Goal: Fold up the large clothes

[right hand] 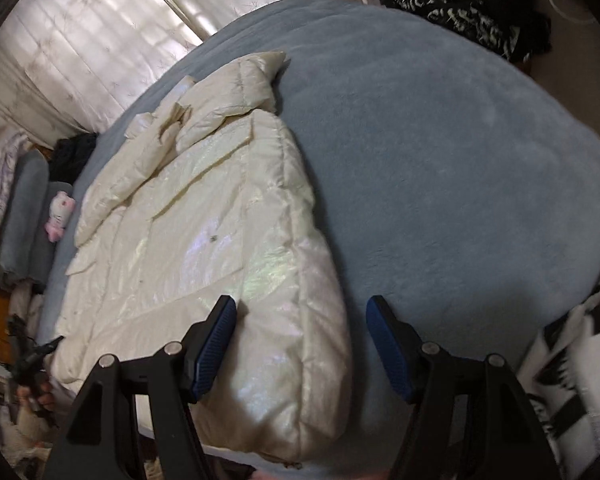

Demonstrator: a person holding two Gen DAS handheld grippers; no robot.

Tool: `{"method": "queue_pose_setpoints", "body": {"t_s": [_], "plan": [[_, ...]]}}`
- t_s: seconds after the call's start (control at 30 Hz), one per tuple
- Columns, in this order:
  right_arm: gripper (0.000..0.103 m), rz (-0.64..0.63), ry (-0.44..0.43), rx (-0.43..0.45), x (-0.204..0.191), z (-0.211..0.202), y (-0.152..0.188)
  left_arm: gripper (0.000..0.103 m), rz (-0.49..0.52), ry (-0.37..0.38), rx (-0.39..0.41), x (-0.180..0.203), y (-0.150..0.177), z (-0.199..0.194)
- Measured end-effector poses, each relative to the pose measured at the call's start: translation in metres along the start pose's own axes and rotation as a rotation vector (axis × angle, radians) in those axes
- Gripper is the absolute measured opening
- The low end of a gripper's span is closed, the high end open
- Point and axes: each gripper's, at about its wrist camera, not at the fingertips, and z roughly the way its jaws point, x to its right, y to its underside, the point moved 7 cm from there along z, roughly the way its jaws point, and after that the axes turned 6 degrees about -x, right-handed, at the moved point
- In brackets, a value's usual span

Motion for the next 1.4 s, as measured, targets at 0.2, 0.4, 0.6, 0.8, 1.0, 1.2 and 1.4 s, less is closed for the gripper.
{"method": "queue_pose_setpoints", "body": {"t_s": [0.2,0.4,0.6,0.8,1.0,1.2,1.4], "plan": [[0.069,-0.048,-0.09,-0.042,-0.024,0.017,0.007,0.088,-0.013,0.014,0.04,0.001,0.0,0.004],[0.035,-0.077,-0.104,-0.033,-0.039,0.019,0.01,0.032,-0.117,0.076,0.109,-0.001,0.004,-0.001],[0.019,-0.131,-0.04,0.019,-0.062,0.002,0.002,0.012,-0.186,0.053,0.205,0.017,0.004,-0.028],[0.018,-0.181,-0.072,0.091,-0.095,-0.051,-0.004,0.011,-0.18,0.082,0.287,0.044,0.005,-0.092],[0.018,-0.195,-0.159,0.124,-0.116,-0.118,0.009,0.011,-0.198,0.124,0.359,0.051,0.025,-0.168],[0.018,-0.114,-0.243,0.172,-0.115,-0.148,-0.003,0.011,-0.274,0.197,0.397,0.044,0.019,-0.195],[0.018,0.037,-0.322,0.162,-0.112,-0.125,-0.056,0.011,-0.291,0.241,0.411,0.052,-0.043,-0.187]]}}
